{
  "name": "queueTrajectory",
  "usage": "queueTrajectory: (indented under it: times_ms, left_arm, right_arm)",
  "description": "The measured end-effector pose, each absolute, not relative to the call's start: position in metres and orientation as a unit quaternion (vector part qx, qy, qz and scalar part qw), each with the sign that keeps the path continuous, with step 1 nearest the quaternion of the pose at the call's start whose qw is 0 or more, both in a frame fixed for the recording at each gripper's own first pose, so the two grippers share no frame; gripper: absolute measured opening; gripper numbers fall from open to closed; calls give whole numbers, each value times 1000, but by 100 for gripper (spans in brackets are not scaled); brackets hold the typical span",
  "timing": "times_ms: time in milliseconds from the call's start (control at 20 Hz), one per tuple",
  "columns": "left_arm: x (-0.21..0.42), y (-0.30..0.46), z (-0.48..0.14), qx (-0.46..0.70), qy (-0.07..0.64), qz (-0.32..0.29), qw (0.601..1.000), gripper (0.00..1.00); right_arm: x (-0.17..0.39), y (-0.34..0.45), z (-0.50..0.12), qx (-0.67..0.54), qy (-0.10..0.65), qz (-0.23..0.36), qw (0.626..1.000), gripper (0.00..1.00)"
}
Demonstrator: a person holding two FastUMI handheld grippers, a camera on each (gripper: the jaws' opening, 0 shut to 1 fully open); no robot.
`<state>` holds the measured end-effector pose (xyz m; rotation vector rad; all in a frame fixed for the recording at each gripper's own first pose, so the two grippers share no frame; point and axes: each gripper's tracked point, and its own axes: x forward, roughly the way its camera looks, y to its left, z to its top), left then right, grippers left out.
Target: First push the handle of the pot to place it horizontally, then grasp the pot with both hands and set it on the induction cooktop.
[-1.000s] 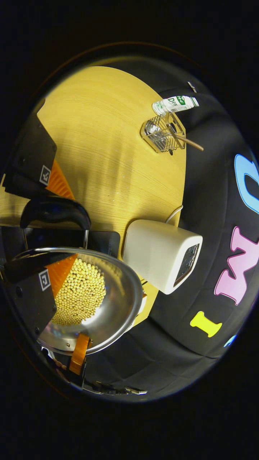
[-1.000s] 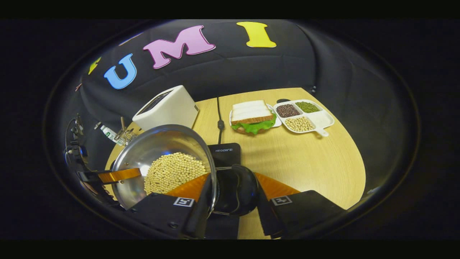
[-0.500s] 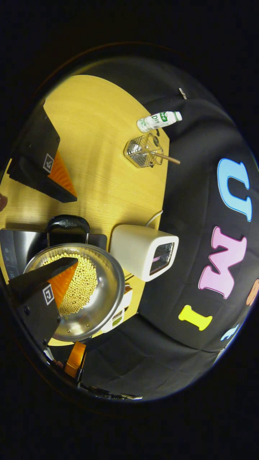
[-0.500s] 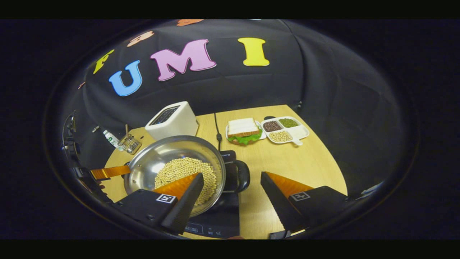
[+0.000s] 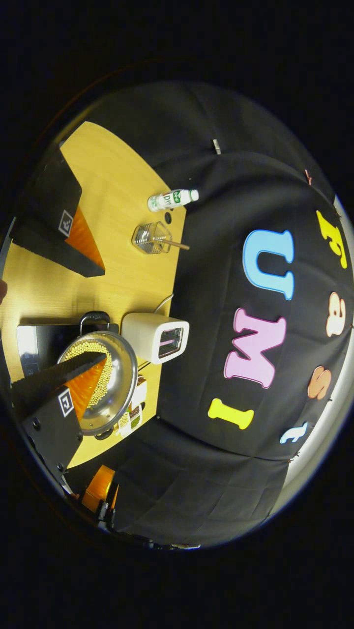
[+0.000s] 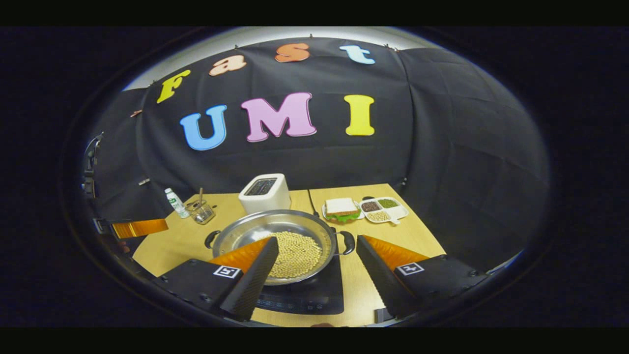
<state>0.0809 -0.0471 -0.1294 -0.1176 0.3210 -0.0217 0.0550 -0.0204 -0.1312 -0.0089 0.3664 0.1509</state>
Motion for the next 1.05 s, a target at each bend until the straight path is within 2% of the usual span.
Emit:
queueTrajectory:
  times_ms: [250,300,550,800,1050]
  left_arm:
    - [27,-15,-93,-37,96,41,994,93]
    - [17,-10,-88,-33,85,48,995,95]
    - [-33,4,-84,-13,67,76,995,95]
    - [-71,-3,-82,-22,40,90,995,95]
    - [-88,-9,-88,-10,18,94,995,95]
  right_arm:
    - [15,-12,-97,4,130,78,988,99]
    - [9,-12,-93,12,123,75,989,99]
    - [-17,-32,-78,40,92,59,993,99]
    - [-41,-59,-69,59,60,25,996,99]
    - [-50,-58,-69,30,46,30,998,98]
